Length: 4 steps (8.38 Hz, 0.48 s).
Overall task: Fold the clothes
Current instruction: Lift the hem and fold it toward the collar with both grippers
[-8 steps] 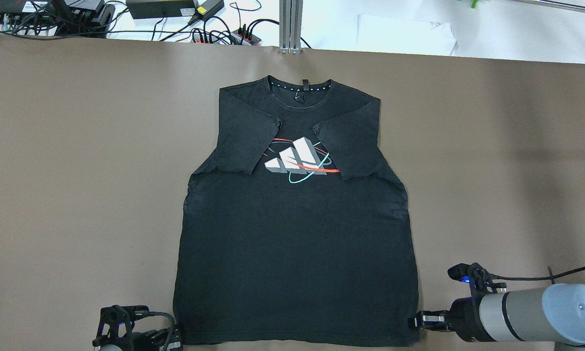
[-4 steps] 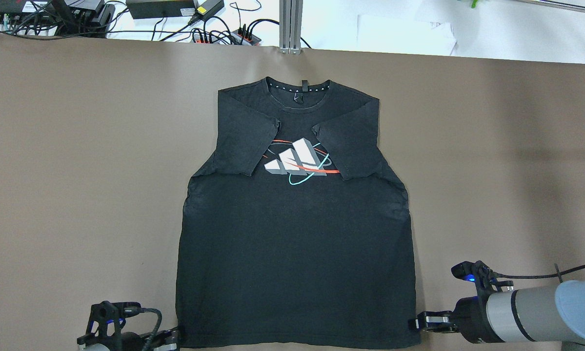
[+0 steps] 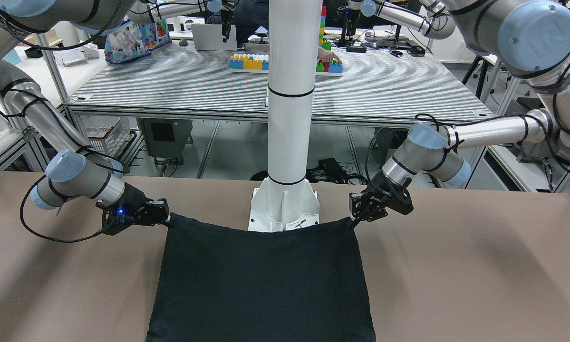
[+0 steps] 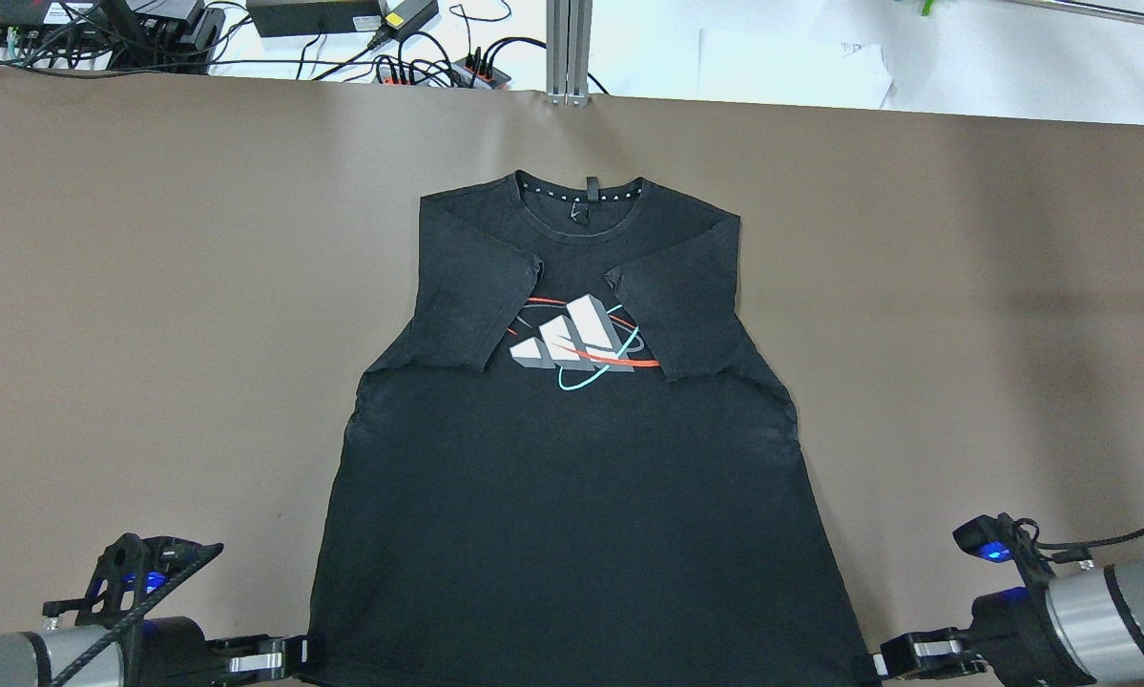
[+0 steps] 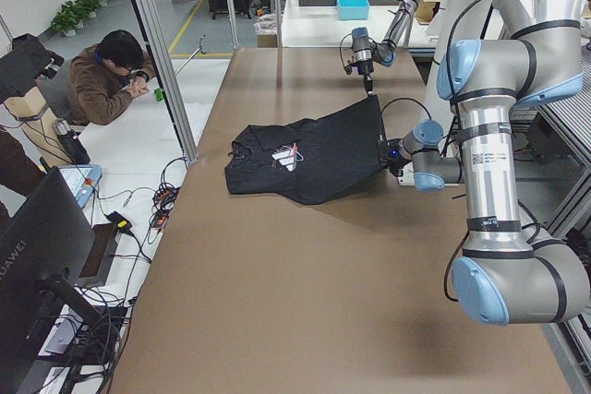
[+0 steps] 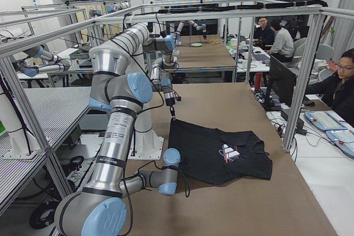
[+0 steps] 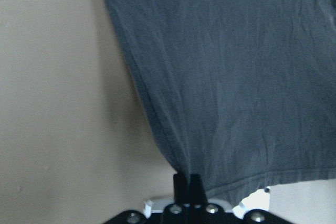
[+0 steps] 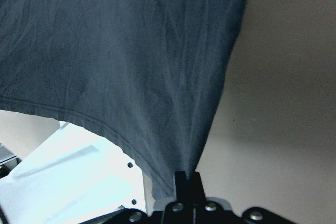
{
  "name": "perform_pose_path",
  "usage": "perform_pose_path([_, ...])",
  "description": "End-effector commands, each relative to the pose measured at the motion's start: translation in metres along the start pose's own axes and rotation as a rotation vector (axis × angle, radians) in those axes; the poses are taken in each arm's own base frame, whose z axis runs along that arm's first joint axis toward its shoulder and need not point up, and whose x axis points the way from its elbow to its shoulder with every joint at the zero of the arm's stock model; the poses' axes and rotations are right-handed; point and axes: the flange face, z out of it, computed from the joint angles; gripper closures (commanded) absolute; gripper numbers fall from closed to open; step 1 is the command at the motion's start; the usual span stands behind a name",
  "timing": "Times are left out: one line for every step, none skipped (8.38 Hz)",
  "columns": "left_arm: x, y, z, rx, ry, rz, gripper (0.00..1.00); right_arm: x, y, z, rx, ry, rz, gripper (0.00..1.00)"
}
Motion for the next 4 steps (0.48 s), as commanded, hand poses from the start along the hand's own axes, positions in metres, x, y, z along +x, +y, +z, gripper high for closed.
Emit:
perform_pose_path([0.029, 0.023, -0.035, -0.129, 0.175, 0.008, 1.0, 0.007, 0.042, -0.047, -0.092, -0.17, -0.025, 1.0])
perform_pose_path([0.032, 0.032, -0.038, -0.161, 0.19, 0.011, 1.0, 0.01, 0.055, -0.059, -0.137, -0.213, -0.014, 1.0])
perform_pose_path([0.033, 0.034, -0.039, -0.165, 0.193, 0.012, 1.0, 0.008, 0.057, -0.061, -0.141, -0.234, -0.022, 1.0])
perform_pose_path([0.031, 0.029, -0.037, -0.14, 0.186, 0.009, 1.0, 0.01, 0.053, -0.057, -0.13, -0.23, -0.016, 1.0])
